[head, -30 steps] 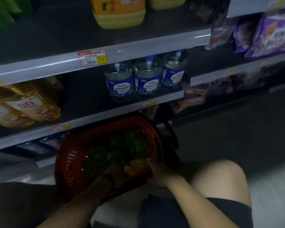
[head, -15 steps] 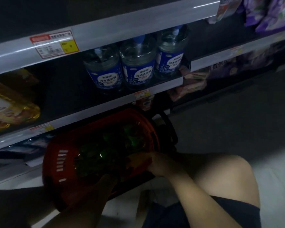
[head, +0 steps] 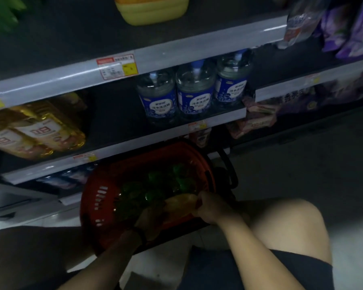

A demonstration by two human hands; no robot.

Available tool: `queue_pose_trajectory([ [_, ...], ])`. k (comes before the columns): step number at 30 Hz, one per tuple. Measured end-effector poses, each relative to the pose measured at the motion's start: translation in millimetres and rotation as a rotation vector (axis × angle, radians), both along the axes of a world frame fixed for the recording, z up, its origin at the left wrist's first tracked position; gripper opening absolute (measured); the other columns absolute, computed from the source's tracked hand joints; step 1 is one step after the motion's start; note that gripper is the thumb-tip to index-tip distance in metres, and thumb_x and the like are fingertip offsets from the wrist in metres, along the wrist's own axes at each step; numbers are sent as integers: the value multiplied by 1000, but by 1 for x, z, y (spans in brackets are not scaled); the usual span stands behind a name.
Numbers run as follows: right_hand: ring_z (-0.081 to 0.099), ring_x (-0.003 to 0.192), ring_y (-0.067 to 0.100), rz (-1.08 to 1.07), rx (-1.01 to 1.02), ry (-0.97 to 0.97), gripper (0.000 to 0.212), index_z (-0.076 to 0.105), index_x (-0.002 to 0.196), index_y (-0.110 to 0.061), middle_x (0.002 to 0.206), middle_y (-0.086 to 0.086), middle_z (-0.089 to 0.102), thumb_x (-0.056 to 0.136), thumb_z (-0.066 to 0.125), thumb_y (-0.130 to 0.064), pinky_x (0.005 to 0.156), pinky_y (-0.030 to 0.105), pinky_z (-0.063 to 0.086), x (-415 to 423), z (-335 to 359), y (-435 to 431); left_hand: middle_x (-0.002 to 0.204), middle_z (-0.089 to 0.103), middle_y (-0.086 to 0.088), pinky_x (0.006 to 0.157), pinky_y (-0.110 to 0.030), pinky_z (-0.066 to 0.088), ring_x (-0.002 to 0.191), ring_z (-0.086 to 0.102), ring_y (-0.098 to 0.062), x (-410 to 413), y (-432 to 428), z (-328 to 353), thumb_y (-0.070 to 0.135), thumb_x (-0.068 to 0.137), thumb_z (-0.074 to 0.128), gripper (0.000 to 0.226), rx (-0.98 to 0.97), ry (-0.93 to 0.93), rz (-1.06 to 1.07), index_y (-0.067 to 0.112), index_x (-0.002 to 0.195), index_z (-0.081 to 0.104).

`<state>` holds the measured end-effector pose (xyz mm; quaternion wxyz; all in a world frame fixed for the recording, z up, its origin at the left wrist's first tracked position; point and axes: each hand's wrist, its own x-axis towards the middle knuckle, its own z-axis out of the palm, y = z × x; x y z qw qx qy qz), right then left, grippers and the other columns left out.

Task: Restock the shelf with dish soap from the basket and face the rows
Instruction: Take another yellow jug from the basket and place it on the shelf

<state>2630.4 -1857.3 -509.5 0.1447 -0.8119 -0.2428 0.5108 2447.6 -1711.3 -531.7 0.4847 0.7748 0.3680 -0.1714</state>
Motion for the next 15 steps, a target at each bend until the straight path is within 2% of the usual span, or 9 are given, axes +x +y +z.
queue_pose_trajectory([
  [1,62,120,22,-21,12,15,49,60,139,-22,133,3,64,94,75,-34,99,33,52,-3,10,0,133,52,6,84,-12,52,112,59,-10,-2,2,7,15,110,48,42,32,-1,-18,18,151,41],
  [3,61,125,22,-38,58,11,68,55,145,-27,141,-1,61,84,79,-41,105,36,52,-8,16,-1,144,55,-4,96,-21,51,125,60,-21,-12,6,21,24,110,50,47,168,-26,-74,14,155,41],
  [4,60,128,23,-36,96,18,73,52,148,-27,143,-4,59,82,82,-43,106,35,50,-11,19,-1,145,56,-3,100,-24,48,129,58,-22,-17,9,27,28,108,53,49,214,-48,-71,14,154,44],
  [6,56,134,21,-22,164,43,84,45,155,-27,145,-7,55,84,87,-44,106,31,46,-15,33,-4,139,56,5,99,-22,42,129,56,-19,-26,12,45,34,105,59,48,248,-87,-14,17,149,51],
  [8,55,135,16,-16,231,37,96,40,160,-31,152,-8,54,80,90,-50,110,32,47,-15,48,-8,138,60,2,94,-19,42,123,60,-16,-27,14,67,34,104,61,45,294,-168,21,17,145,56],
  [10,57,133,13,-21,302,2,103,40,160,-36,151,-11,56,74,91,-57,109,31,48,-15,62,-8,125,66,4,84,-15,44,106,63,-7,-29,21,88,30,104,61,32,342,-249,7,20,134,61],
  [12,59,129,13,-39,372,-41,100,43,159,-34,147,-9,59,75,93,-53,105,27,47,-15,80,-5,112,66,11,75,-12,44,94,61,3,-31,27,115,31,104,60,19,382,-310,7,28,123,61],
  [15,59,132,10,-95,556,-32,101,44,156,-43,148,-15,59,70,97,-48,114,35,50,-18,108,0,102,64,13,70,-15,43,90,61,3,-25,34,160,37,104,59,15,411,-387,18,29,117,60],
])
